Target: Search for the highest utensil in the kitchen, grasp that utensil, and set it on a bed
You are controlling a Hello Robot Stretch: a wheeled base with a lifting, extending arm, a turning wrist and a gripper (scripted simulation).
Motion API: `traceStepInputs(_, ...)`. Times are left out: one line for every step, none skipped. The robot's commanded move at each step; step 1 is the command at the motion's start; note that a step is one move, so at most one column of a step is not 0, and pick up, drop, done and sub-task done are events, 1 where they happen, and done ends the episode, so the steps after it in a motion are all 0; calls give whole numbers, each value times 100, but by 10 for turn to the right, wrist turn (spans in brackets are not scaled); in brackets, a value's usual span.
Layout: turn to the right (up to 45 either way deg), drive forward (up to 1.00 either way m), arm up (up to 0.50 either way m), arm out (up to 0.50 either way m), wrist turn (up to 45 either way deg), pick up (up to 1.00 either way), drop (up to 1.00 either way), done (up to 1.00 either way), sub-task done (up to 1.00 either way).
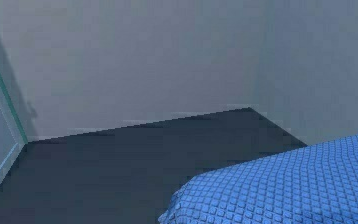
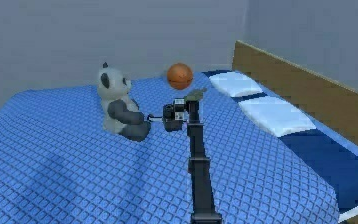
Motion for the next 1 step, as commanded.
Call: traceStepInputs(0,0,0,0,0,0,100,0,0)
